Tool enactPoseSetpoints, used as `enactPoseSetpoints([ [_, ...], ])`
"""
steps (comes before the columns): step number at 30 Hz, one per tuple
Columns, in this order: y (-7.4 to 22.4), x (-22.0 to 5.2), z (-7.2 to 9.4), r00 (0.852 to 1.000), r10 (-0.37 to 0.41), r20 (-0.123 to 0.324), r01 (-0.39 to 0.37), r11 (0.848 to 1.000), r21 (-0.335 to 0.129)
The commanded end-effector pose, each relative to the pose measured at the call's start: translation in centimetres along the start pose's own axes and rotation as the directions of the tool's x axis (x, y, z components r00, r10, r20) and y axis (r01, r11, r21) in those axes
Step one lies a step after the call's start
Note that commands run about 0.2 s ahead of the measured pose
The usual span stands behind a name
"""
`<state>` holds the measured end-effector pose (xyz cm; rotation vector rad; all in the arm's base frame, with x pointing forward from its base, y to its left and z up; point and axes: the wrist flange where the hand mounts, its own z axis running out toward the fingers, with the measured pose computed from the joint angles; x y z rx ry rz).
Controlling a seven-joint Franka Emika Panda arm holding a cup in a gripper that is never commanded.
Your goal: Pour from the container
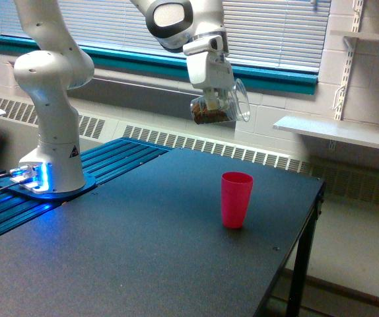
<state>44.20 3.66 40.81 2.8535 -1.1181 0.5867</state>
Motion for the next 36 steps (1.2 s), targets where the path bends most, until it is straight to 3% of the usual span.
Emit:
enactPoseSetpoints([
  [1,0.1,-0.4,0.8,1.0,0.001,0.029,-0.001,1.0,-0.013],
  [36,-2.1,-2.8,5.2,0.984,-0.048,0.171,0.058,0.997,-0.057],
])
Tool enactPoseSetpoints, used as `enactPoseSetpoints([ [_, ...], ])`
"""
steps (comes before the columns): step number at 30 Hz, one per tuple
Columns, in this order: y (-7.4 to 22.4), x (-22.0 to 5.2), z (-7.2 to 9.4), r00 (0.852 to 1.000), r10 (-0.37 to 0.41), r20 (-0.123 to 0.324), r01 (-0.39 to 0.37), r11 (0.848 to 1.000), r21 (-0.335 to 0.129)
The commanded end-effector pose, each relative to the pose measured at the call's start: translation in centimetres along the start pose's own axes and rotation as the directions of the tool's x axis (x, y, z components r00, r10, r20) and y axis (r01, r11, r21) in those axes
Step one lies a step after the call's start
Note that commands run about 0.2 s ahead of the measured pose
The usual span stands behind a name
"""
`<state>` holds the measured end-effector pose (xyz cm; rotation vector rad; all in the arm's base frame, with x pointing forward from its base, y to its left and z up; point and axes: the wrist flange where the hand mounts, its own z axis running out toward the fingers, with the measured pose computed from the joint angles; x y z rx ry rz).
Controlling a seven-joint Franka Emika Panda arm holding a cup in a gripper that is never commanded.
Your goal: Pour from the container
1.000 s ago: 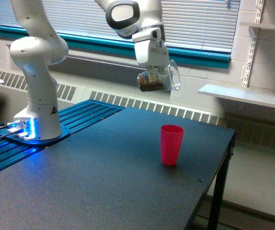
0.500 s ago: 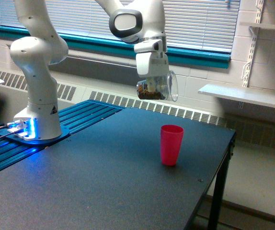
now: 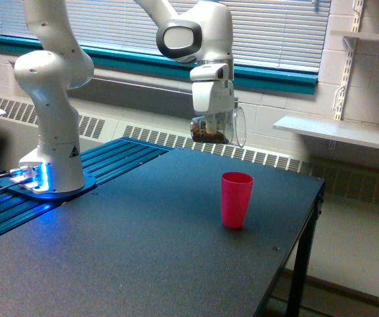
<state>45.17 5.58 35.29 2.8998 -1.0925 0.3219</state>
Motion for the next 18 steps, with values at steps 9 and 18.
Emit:
enactPoseSetpoints([
  [9,-0.9,-0.5,1.1,0.999,-0.02,0.041,0.021,1.0,-0.016],
  [18,-1.3,-0.8,2.1,0.998,-0.018,0.066,0.019,1.0,-0.024],
])
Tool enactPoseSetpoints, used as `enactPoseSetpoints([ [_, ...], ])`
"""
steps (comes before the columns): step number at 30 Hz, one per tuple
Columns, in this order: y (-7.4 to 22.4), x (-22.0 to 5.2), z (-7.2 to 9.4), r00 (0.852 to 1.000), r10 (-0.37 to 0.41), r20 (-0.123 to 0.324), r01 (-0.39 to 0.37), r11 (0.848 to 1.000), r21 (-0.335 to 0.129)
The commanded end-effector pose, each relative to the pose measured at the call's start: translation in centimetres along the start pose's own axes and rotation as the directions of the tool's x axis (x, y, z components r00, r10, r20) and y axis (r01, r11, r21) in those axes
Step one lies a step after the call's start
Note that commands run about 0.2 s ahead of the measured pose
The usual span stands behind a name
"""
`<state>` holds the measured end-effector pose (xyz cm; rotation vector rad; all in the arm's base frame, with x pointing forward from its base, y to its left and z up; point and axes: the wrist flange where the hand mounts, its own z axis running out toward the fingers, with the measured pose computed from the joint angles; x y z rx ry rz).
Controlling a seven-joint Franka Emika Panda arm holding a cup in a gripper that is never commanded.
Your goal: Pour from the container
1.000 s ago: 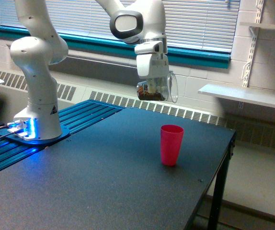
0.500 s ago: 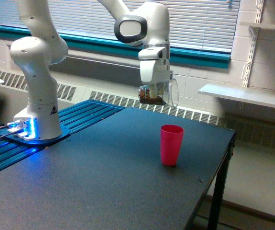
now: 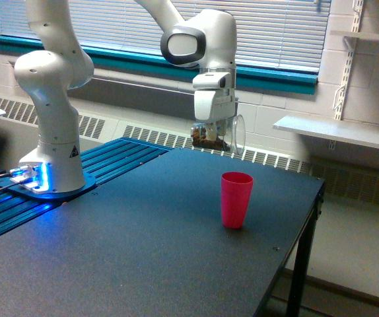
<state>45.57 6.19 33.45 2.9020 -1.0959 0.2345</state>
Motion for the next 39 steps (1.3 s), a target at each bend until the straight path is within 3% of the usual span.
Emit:
enactPoseSetpoints([
  [1,-0.7,-0.4,0.4,1.0,-0.019,0.018,0.019,1.0,-0.003],
  [28,-1.1,-0.1,3.2,0.993,-0.007,0.115,0.013,0.999,-0.049],
  [39,-1.7,0.4,3.8,0.991,-0.009,0.135,0.018,0.998,-0.065],
])
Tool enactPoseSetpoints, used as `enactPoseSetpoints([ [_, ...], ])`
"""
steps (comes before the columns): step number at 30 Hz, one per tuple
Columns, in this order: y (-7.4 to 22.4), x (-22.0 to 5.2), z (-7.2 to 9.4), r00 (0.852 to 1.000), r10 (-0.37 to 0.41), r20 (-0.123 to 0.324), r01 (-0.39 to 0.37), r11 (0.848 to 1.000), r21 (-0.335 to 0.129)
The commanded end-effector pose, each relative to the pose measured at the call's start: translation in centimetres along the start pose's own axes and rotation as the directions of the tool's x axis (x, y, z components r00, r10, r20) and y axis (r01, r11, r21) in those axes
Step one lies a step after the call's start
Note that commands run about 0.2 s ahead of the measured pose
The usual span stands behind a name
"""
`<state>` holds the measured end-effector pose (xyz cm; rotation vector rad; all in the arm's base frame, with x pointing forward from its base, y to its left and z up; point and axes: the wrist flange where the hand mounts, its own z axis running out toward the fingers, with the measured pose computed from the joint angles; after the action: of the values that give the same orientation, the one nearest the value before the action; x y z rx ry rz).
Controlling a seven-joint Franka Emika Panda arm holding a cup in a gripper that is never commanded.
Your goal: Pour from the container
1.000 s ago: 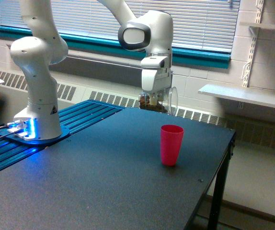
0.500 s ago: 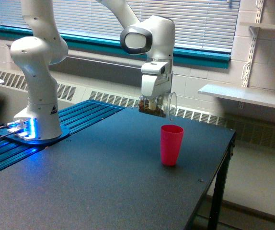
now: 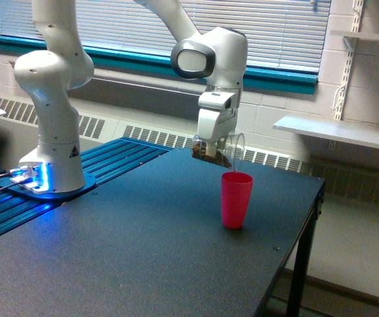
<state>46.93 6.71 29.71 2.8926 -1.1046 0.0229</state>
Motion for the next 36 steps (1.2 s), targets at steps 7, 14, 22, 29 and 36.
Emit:
enactPoseSetpoints([
  [7,-1.0,0.6,0.3,0.999,-0.023,0.031,0.024,1.0,-0.018],
  [14,-1.4,0.9,0.5,0.999,-0.024,0.039,0.025,1.0,-0.019],
  [22,-1.6,1.0,0.7,0.999,-0.027,0.045,0.028,0.999,-0.022],
  [29,-1.8,0.9,0.9,0.998,-0.028,0.054,0.029,0.999,-0.022],
  [36,-1.9,0.8,1.1,0.997,-0.025,0.069,0.027,0.999,-0.033],
])
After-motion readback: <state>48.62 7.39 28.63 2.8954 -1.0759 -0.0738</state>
